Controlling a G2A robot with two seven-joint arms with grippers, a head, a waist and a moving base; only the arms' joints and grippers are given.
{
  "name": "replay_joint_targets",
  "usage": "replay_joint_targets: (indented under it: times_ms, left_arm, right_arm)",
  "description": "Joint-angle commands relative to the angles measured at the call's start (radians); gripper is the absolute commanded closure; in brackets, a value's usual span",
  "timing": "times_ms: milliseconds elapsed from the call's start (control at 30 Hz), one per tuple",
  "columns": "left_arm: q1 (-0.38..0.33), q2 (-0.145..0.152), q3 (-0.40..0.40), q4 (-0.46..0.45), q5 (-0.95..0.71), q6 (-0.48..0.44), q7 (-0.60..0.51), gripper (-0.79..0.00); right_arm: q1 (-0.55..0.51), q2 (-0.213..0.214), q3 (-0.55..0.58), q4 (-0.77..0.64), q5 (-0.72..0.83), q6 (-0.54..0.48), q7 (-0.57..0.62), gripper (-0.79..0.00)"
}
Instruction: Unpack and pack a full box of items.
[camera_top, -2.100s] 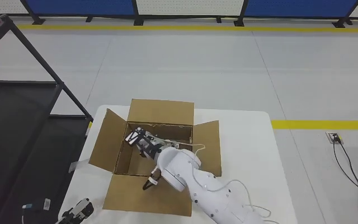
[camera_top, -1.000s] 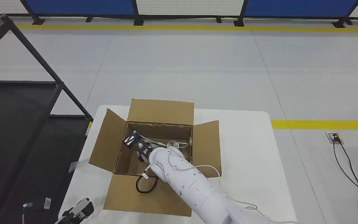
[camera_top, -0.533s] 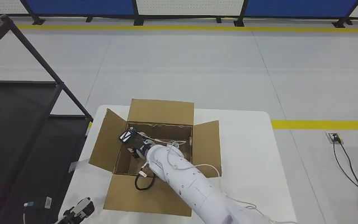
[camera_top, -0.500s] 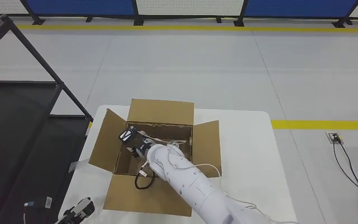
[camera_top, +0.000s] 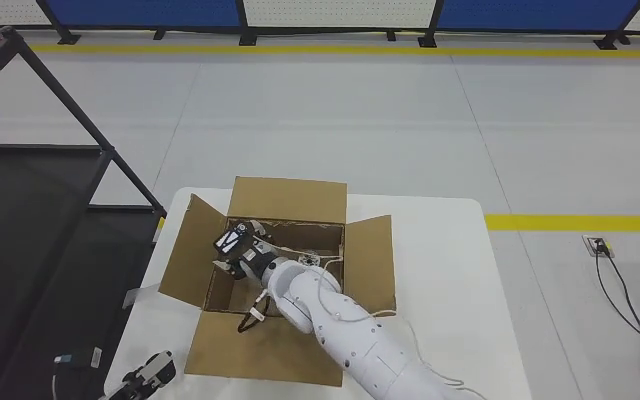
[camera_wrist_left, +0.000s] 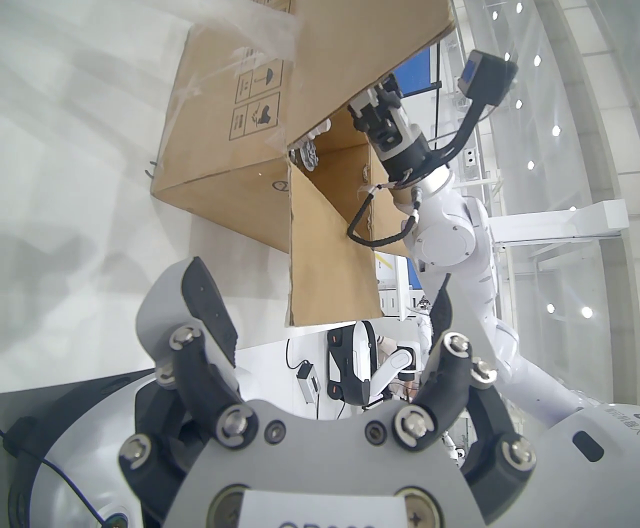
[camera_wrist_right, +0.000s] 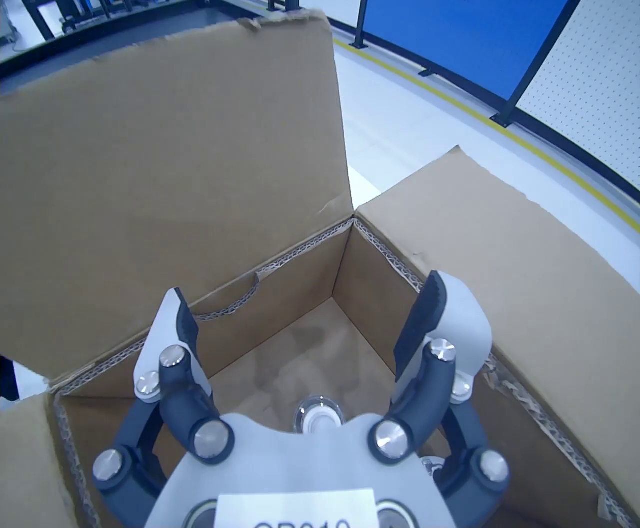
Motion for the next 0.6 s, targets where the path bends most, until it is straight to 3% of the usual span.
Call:
replay_joint_targets:
  times_ms: [0,133,567]
  left_arm:
    - [-0.002,0.001,0.004,-0.001,0.012,0.007,-0.004,-0.785]
    - [-0.004,0.003,0.007,-0.001,0.033,0.016,-0.021,-0.785]
    - [-0.003,0.003,0.005,0.001,0.038,0.019,-0.027,-0.785]
  right_arm:
    - [-0.085,0.04,0.05,-0.17,-0.062,-0.015,0.049,-0.785]
    - [-0.236,0.096,0.135,-0.422,-0.153,-0.072,0.132,-0.785]
    - [-0.241,0.097,0.14,-0.424,-0.152,-0.066,0.131,-0.785]
